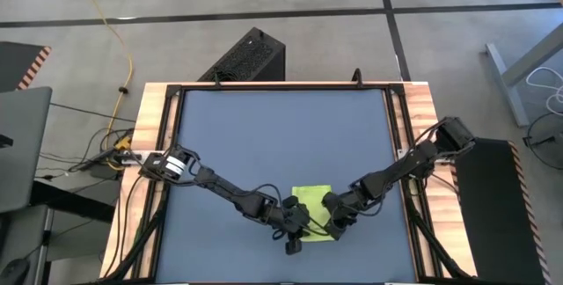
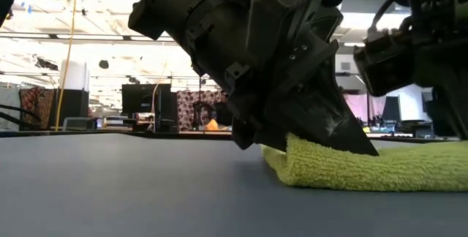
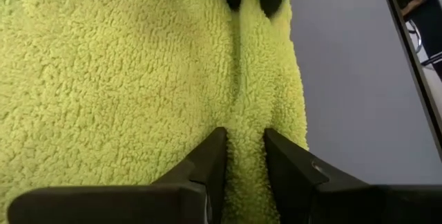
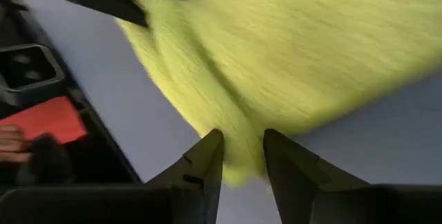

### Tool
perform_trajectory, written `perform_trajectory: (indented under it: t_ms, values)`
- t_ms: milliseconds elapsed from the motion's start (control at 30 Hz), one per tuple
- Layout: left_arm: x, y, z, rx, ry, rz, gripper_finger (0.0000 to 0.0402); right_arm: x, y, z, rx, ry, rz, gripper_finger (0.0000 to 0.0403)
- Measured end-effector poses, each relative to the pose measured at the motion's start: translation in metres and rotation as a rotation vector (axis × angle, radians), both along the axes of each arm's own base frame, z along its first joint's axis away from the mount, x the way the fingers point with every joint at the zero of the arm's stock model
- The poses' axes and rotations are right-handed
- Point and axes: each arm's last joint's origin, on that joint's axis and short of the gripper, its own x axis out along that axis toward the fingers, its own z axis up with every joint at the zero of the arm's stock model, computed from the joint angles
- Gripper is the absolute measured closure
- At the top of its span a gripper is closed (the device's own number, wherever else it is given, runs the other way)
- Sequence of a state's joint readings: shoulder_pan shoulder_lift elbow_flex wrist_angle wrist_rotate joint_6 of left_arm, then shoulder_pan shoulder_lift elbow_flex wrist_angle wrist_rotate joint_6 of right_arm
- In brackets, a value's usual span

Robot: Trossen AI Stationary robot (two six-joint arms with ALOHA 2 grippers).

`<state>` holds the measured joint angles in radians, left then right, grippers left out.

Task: Roll towel into tight, uniform cylinder
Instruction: Roll the green towel

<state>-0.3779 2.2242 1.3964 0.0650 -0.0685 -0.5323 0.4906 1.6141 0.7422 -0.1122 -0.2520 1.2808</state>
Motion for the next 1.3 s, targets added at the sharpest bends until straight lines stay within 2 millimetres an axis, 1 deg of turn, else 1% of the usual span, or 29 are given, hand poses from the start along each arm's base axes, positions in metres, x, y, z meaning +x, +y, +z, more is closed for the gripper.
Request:
perform_trajectory:
  t_ms: [133,300,367,467,633,700,767,900,1000,1167,1300]
  values:
    - [0.0,0.002,0.0,-0.014,0.008,0.014,0.0315,-0.014,-0.004,0.017,-0.042,0.014,-0.005,0.0268]
    - [0.001,0.005,-0.001,-0.04,0.02,0.025,0.0315,-0.036,-0.003,0.042,-0.159,-0.063,-0.02,0.0268]
    - [0.001,0.005,-0.001,-0.048,0.025,0.025,0.0315,-0.044,0.003,0.049,-0.22,-0.128,0.026,0.0268]
    - [0.002,0.008,-0.001,-0.059,0.03,0.03,0.0315,-0.051,0.014,0.054,-0.359,-0.296,0.186,0.0268]
    - [0.004,0.014,-0.001,-0.104,0.048,0.04,0.0315,-0.061,0.042,0.048,-0.701,-0.585,0.615,0.0268]
    - [0.005,0.016,-0.001,-0.124,0.055,0.032,0.0315,-0.061,0.053,0.043,-0.782,-0.67,0.753,0.0268]
    - [0.006,0.018,-0.001,-0.138,0.061,0.029,0.0315,-0.06,0.062,0.036,-0.812,-0.709,0.828,0.0268]
    - [0.006,0.017,-0.001,-0.141,0.061,0.031,0.0315,-0.056,0.069,0.021,-0.869,-0.711,0.841,0.0268]
    - [0.005,0.017,-0.002,-0.144,0.063,0.03,0.0315,-0.055,0.074,0.015,-0.908,-0.722,0.837,0.0268]
    - [0.006,0.017,-0.002,-0.144,0.061,0.03,0.0315,-0.055,0.078,0.014,-0.931,-0.76,0.844,0.0268]
    - [0.006,0.017,-0.002,-0.147,0.062,0.033,0.0315,-0.052,0.075,0.014,-0.94,-0.747,0.846,0.0268]
